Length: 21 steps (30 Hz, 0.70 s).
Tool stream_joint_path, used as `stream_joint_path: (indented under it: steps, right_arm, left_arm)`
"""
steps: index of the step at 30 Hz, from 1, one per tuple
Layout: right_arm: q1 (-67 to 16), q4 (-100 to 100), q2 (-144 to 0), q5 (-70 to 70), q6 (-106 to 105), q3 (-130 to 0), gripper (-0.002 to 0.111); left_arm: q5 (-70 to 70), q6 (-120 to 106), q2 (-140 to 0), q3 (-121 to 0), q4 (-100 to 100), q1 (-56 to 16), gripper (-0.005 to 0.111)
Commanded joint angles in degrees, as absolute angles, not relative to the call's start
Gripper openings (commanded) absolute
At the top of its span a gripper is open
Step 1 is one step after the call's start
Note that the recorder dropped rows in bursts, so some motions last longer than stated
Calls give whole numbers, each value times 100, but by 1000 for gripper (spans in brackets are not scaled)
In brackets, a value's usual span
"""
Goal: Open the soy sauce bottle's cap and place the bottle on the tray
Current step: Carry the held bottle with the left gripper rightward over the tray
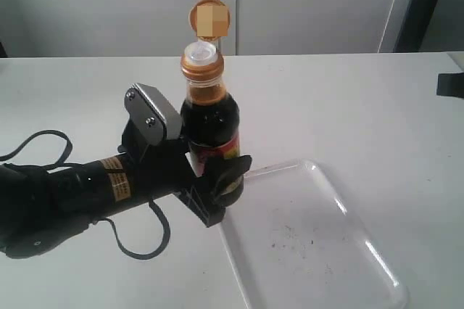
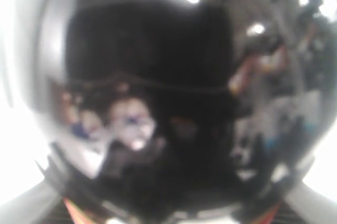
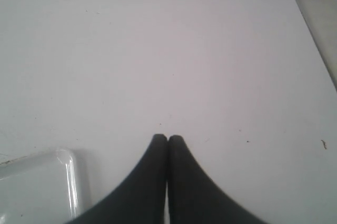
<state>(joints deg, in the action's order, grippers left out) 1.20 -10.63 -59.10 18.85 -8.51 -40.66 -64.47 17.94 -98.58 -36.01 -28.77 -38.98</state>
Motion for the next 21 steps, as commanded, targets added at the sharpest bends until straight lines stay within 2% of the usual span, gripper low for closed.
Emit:
stream_joint_path:
  steps: [1,12,21]
  right_arm:
    - [163,-1119,-5906,1793,-891,-4040,0]
    - [163,-1218,-5906,1781,-881,-4040,0]
    - [163,-1217,-5906,1744,-881,-3981,0]
  left_arm:
    - [-6996,1732,-9730,-3872,-2474,-4328,0]
    - [-6996,1647,-9964,-4205,-2147,-4980,0]
    - [-6996,1599,-10506,-4375,-2120,-5103,0]
